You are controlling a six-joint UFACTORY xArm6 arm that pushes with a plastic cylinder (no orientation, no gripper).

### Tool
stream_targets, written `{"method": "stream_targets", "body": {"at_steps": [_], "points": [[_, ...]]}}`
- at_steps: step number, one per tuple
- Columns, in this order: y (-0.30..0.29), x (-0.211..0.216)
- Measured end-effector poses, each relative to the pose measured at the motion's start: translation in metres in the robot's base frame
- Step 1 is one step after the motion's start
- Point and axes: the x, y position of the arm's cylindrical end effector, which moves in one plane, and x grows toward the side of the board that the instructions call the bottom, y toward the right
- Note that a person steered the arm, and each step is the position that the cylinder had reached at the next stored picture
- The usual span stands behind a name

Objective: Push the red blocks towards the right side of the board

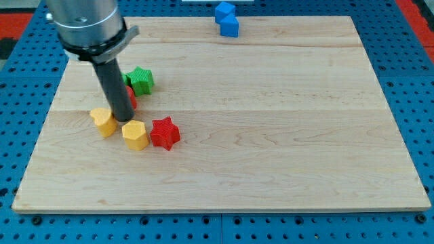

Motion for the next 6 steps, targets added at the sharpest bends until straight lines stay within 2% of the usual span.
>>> {"method": "stream_targets", "body": {"at_steps": [2, 3, 4, 6], "points": [[-0.022, -0.002], [-0.057, -0.002], [-0.063, -0.026], [-0.029, -0.039]]}}
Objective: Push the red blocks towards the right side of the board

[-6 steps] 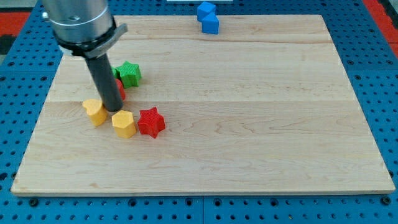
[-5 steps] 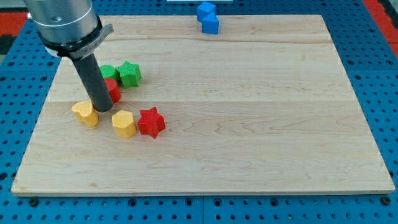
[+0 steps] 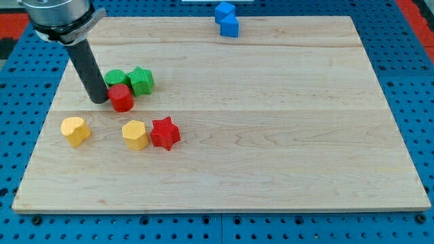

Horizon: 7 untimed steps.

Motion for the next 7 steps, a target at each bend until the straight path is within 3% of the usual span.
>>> {"method": "stream_targets", "body": {"at_steps": [2, 4, 5, 6, 7], "points": [[0.075, 0.003], [0.240, 0.024], [0.247, 0.121], [0.165, 0.154], [0.089, 0.154]]}}
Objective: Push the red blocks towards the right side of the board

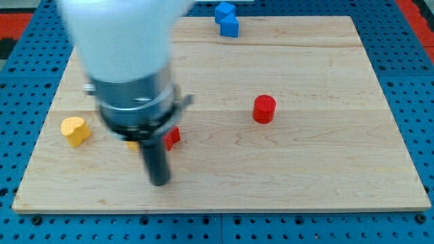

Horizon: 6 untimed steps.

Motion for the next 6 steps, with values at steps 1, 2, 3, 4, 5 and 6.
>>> {"method": "stream_targets", "body": {"at_steps": [1, 2, 3, 4, 5, 6], "points": [[0.004, -0.047], [0.007, -0.084], [0.019, -0.102], [0.060, -0.124], [0.072, -0.133], [0.028, -0.118]]}}
